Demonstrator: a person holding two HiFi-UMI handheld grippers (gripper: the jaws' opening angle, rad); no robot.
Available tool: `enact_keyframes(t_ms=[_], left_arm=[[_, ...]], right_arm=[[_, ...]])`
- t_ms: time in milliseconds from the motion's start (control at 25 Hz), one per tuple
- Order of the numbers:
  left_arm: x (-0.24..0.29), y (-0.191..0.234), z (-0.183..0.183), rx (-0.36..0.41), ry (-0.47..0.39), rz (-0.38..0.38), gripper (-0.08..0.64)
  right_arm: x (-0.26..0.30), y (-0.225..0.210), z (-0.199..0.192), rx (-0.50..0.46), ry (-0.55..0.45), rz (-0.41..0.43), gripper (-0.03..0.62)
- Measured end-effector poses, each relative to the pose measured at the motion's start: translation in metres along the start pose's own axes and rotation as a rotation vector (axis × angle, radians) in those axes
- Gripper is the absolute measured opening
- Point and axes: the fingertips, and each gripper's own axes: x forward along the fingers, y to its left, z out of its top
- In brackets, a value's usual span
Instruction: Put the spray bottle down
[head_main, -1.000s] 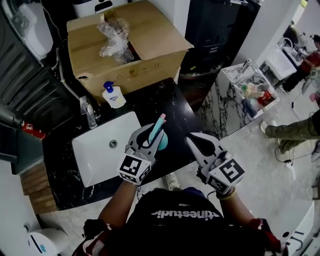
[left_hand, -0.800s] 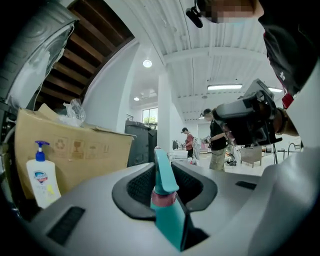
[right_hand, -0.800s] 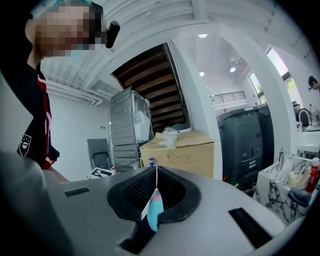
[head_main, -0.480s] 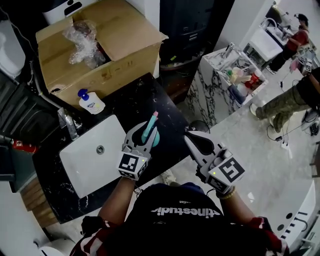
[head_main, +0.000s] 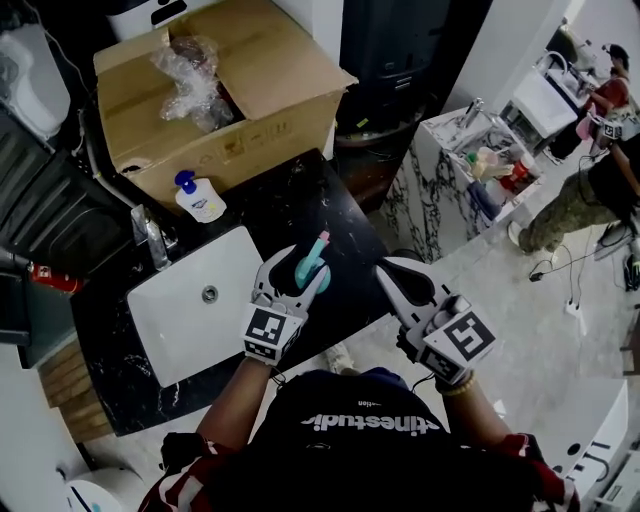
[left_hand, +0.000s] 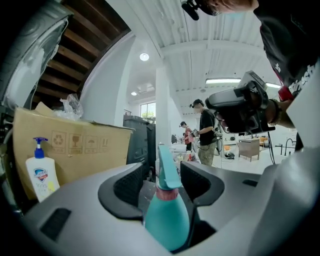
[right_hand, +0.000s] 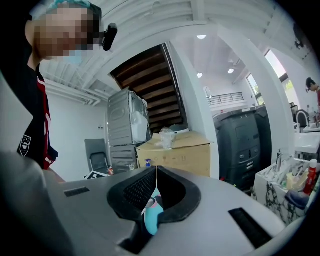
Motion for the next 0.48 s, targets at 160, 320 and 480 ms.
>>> enact_keyframes(t_ms=[160, 320, 480], left_arm=[[-0.024, 0.007, 0.022, 0.072, -0.021, 0.023, 0.238], [-0.073, 0.026, 0.048, 0.085, -0.060, 0.112, 0.236], [-0.124, 0.044, 0.085, 0.097, -0.125, 0.209, 0.150]], right_arm=[[0.008, 0.008, 0.015, -0.002, -0.035, 0.033, 0.040], [0.024, 0.030, 0.031, -0.006, -0.104, 0.114, 0.040], [0.046, 0.054, 0.036, -0.028, -0.098, 0.192, 0.040]])
